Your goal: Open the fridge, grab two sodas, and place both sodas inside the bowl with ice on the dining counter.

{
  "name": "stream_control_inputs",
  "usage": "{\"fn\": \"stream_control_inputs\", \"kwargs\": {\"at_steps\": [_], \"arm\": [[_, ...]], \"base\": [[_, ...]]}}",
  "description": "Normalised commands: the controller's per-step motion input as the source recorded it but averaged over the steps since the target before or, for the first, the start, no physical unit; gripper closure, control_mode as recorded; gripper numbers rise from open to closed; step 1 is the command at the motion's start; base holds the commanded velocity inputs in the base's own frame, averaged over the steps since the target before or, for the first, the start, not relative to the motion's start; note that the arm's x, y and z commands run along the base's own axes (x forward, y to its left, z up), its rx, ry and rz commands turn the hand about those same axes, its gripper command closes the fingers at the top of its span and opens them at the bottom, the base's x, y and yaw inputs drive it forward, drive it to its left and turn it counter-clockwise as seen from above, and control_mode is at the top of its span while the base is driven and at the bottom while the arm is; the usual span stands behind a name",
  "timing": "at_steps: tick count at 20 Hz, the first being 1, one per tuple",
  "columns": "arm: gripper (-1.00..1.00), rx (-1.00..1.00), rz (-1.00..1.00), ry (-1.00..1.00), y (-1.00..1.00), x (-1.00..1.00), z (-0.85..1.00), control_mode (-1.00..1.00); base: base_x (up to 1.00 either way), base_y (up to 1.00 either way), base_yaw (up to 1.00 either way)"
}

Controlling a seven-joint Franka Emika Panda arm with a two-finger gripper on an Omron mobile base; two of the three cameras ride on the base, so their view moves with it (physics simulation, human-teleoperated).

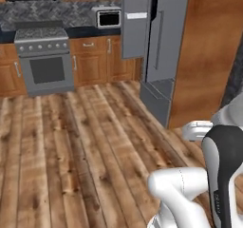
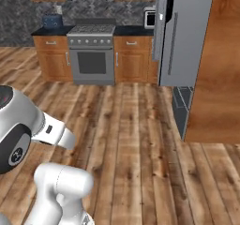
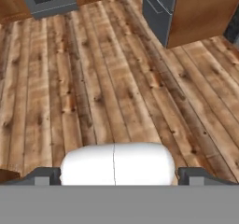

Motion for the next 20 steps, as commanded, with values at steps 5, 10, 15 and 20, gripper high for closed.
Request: {"fn": "stream_control_inputs", "kwargs": {"at_steps": [5, 10, 15, 20], "arm": [[-1.0, 0.0, 0.0, 0.0, 0.0, 0.0, 0.0, 1.0], [-1.0, 0.0, 0.0, 0.0, 0.0, 0.0, 0.0, 1.0], [-1.0, 0.0, 0.0, 0.0, 0.0, 0.0, 0.0, 1.0], [-1.0, 0.0, 0.0, 0.0, 0.0, 0.0, 0.0, 1.0]], "base": [[1.0, 0.37, -0.08], [1.0, 0.34, -0.11], [0.95, 0.44, -0.16], [0.76, 0.61, -0.25]]}}
